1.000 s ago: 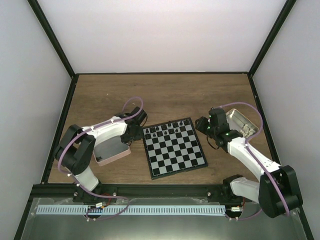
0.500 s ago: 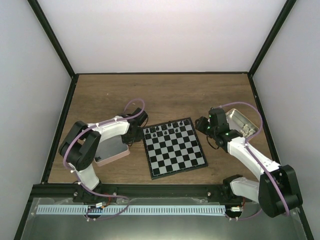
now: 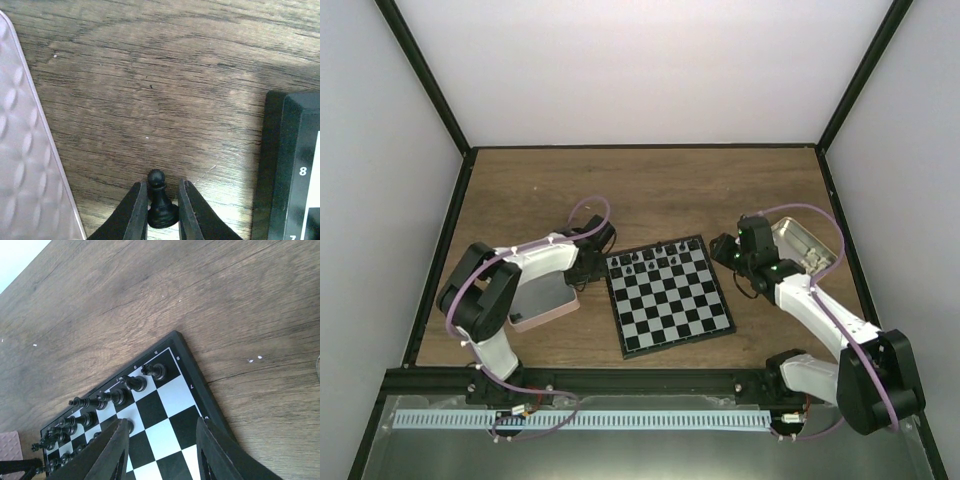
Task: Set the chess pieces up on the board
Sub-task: Pick up the chess piece at the center of the board.
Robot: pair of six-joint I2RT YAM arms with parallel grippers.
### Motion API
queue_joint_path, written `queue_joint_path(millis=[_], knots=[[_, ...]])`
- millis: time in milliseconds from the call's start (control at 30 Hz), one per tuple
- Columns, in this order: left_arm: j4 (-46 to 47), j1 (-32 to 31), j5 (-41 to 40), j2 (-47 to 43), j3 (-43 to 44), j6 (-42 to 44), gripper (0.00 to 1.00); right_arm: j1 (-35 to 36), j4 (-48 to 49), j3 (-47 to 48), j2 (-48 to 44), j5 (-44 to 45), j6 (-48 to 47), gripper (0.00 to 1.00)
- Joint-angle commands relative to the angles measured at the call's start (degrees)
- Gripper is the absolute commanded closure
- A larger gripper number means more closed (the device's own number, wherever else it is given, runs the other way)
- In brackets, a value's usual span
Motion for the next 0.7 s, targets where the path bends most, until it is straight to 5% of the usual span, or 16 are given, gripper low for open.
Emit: queue_joint_path(millis=[0,400,667], knots=[[1.42,0.31,0.26,-1.51,-2.0,1.05,0.86,0.4,-0.18,1.88,-0.3,-3.59,-2.26,0.61],[5.14,0.31,17.73,-21.81,-0.4,15.68,0.87,2.12,13.22,7.08,8.5,-47.41,-9.61,0.56],[11.87,0.31,42.86,-29.7,2.81,28.54,0.86,5.11,20.95,13.13,9.11,-57.84,-3.39,0.43]])
